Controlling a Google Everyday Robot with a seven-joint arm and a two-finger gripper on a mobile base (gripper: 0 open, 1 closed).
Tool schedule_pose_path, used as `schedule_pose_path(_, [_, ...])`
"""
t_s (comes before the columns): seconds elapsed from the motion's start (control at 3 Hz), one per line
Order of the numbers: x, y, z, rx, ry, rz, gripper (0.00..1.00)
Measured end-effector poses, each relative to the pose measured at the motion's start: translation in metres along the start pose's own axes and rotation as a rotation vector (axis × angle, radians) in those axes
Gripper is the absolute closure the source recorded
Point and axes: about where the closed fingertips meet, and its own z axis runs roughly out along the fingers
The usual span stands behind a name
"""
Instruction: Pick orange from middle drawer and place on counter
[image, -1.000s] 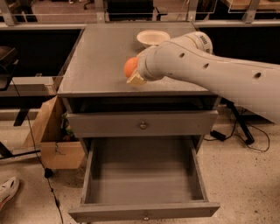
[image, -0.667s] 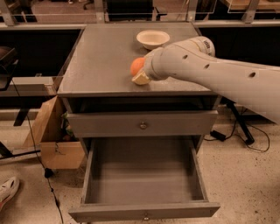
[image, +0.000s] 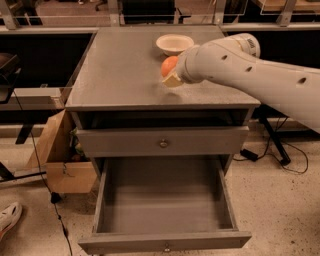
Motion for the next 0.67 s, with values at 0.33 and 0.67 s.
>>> schedule_pose_path(0.33, [0.0018, -0.0093, -0.0070, -0.005, -0.013, 0.047, 0.35])
schedule_pose_path(0.67, [0.0114, -0.0071, -0.0039, -0.037, -0.034, 0.116, 0.11])
